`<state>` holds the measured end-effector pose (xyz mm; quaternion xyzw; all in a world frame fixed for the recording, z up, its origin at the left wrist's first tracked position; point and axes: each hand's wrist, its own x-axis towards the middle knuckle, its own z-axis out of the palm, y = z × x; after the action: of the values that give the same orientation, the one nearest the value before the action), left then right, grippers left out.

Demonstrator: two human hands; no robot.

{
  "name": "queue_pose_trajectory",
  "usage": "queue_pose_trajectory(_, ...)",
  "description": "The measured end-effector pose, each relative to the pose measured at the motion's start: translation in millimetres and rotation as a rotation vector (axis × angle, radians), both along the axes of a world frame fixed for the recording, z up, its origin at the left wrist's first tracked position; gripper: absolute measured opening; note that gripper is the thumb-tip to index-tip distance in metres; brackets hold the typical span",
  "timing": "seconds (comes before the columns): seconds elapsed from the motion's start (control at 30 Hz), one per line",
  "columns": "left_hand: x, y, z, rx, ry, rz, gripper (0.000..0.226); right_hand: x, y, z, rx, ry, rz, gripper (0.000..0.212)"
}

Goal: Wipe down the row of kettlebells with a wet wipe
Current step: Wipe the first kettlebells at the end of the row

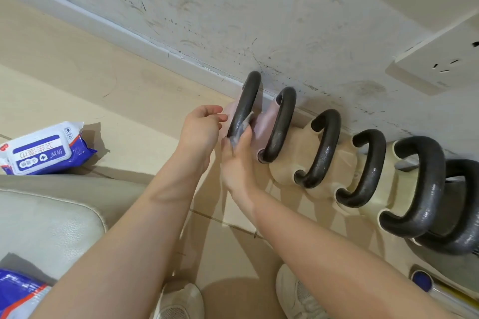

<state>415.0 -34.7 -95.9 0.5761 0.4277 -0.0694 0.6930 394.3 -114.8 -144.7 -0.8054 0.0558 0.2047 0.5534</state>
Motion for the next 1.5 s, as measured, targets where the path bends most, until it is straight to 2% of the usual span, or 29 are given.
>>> queue_pose_trajectory(0.03,-0.8,0.1,0.8,0.008,-0.002,0.006,0.02,-3.9,-3.3,-8.6,-0.066,-0.084,0.071,0.058)
queue_pose_trajectory(0.1,-3.2,2.2,0.7,0.031,-0.008,0.013,0.022,-0.7,-7.5,-18.9,-0.173,-0.133,0.116,0.043)
queue_pose_trajectory(0.17,-6.1,5.8,0.4,0.052,-0.015,0.022,0.023,7.0,-4.1,-16.3,-0.112,-0.095,0.042,0.038)
queue_pose_trajectory(0.27,-8.4,9.2,-1.0,0.057,-0.017,0.04,0.024,11.3,1.4,-10.5,0.016,-0.041,-0.094,0.054)
queue_pose_trajectory(0.33,-9.5,9.1,-1.4,0.045,-0.009,0.044,0.023,5.1,3.2,-8.9,0.131,-0.007,-0.127,0.045)
queue_pose_trajectory(0.37,-10.0,8.6,-1.6,0.037,-0.01,0.047,0.022,2.0,4.2,-6.7,0.167,-0.011,-0.131,0.043)
queue_pose_trajectory(0.43,-10.1,7.9,-0.5,0.031,-0.018,0.051,0.021,-1.1,5.7,-1.7,0.154,-0.077,-0.119,0.055)
queue_pose_trajectory(0.5,-8.0,8.7,-0.3,0.05,-0.03,0.05,0.021,-0.5,6.4,2.6,0.034,-0.178,-0.03,0.064)
queue_pose_trajectory(0.63,-5.2,10.3,-3.1,0.079,-0.045,0.073,0.022,-3.5,-3.8,-2.8,-0.312,-0.462,0.302,0.056)
queue_pose_trajectory(0.7,-5.7,10.2,-4.7,0.093,-0.047,0.091,0.021,8.3,-11.1,-2.9,-0.529,-0.579,0.47,0.061)
queue_pose_trajectory(0.77,-7.0,10.5,-5.3,0.113,-0.044,0.101,0.022,25.3,-16.2,2.3,-0.759,-0.795,0.688,0.063)
queue_pose_trajectory(0.87,-7.6,11.7,-5.4,0.115,-0.037,0.104,0.024,31.2,-27.3,6.9,-1.199,-1.003,1.105,0.069)
queue_pose_trajectory(0.93,-8.3,12.1,-4.9,0.11,-0.034,0.108,0.024,31.1,-37.4,2.3,-1.311,-1.16,1.365,0.057)
queue_pose_trajectory(0.97,-9.3,12.2,-5.1,0.107,-0.033,0.109,0.023,35.2,-39.8,1.3,-1.308,-1.254,1.426,0.048)
queue_pose_trajectory(1.03,-11.0,12.1,-5.0,0.098,-0.034,0.11,0.023,49.3,-38.5,2.2,-1.254,-1.383,1.319,0.032)
queue_pose_trajectory(1.1,-13.1,12.7,-4.9,0.094,-0.031,0.111,0.023,55.4,-31.8,4.7,-1.195,-1.308,1.151,0.026)
queue_pose_trajectory(1.2,-14.6,12.1,-5.3,0.08,-0.028,0.103,0.026,37.4,-33.0,-5.8,-1.129,-1.218,1.16,0.041)
queue_pose_trajectory(1.27,-14.9,11.0,-3.9,0.081,-0.035,0.1,0.027,32.6,-35.2,-6.6,-1.004,-1.182,1.029,0.042)
queue_pose_trajectory(1.33,-14.2,9.9,-4.4,0.103,-0.034,0.109,0.026,37.8,-27.2,0.9,-0.782,-0.898,0.783,0.046)
queue_pose_trajectory(1.4,-14.2,6.9,-4.2,0.099,-0.011,0.114,0.026,41.7,-15.7,11.8,-0.698,-0.542,0.597,0.055)
queue_pose_trajectory(1.5,-14.7,-1.2,-0.1,0.053,-0.005,0.051,0.023,29.9,-1.7,14.7,-0.609,-0.409,0.418,0.059)
